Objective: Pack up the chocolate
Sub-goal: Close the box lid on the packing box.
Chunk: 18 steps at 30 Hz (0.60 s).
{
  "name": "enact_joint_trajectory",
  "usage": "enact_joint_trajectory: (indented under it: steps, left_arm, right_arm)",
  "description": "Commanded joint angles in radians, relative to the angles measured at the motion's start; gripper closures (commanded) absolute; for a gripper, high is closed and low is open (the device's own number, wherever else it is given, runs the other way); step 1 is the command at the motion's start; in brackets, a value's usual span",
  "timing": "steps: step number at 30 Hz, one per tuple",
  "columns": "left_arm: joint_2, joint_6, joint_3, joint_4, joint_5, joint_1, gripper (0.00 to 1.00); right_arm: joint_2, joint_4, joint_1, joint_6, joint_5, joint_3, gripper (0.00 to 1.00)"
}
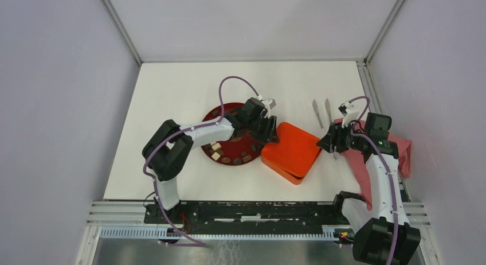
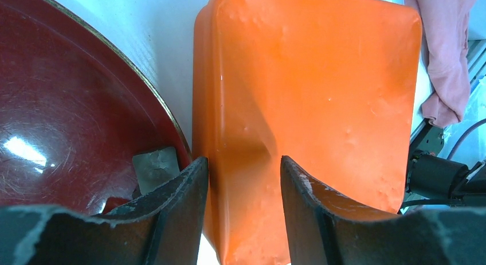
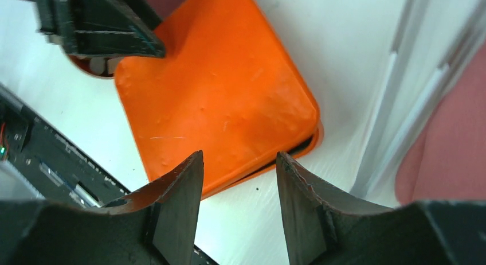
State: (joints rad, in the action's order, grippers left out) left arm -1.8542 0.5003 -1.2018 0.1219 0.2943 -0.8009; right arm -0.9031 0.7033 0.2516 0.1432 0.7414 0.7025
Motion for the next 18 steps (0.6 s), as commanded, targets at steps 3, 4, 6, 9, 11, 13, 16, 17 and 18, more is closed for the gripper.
enact_joint_trajectory:
  steps: [3, 4, 6, 9, 11, 13, 16, 17, 18]
  left_arm:
    - [-0.01, -0.041, -0.051, 0.008, 0.022, -0.01, 0.44]
    - [-0.012, -0.042, -0.052, 0.011, 0.021, -0.009, 0.43]
    - [-0.015, -0.043, -0.056, 0.016, 0.021, -0.01, 0.42]
    - [-0.013, -0.037, -0.058, 0.011, 0.009, -0.009, 0.4]
    - [-0.008, -0.031, -0.067, 0.01, 0.004, -0.01, 0.38]
    - [-0.006, -0.029, -0.081, 0.016, -0.004, -0.01, 0.36]
    - [-0.007, -0.028, -0.107, 0.036, -0.023, -0.009, 0.34]
    - [-0.008, -0.028, -0.114, 0.041, -0.029, -0.01, 0.33]
    - [-0.008, -0.028, -0.119, 0.047, -0.034, -0.009, 0.33]
  right_arm:
    - [-0.075, 0.073, 0.002, 0.313, 0.241, 0.158, 0.44]
    - [-0.085, 0.086, 0.002, 0.358, 0.253, 0.18, 0.44]
    - [-0.082, 0.062, -0.001, 0.411, 0.253, 0.193, 0.44]
    - [-0.074, 0.058, -0.003, 0.586, 0.241, 0.208, 0.44]
    - [-0.064, 0.06, -0.002, 0.703, 0.253, 0.192, 0.43]
    - [-0.054, 0.077, -0.003, 0.825, 0.287, 0.166, 0.42]
    - [-0.054, 0.192, -0.002, 1.099, 0.349, 0.141, 0.39]
    - [-0.057, 0.226, -0.003, 1.174, 0.355, 0.141, 0.37]
    - [-0.061, 0.242, -0.003, 1.2, 0.354, 0.14, 0.37]
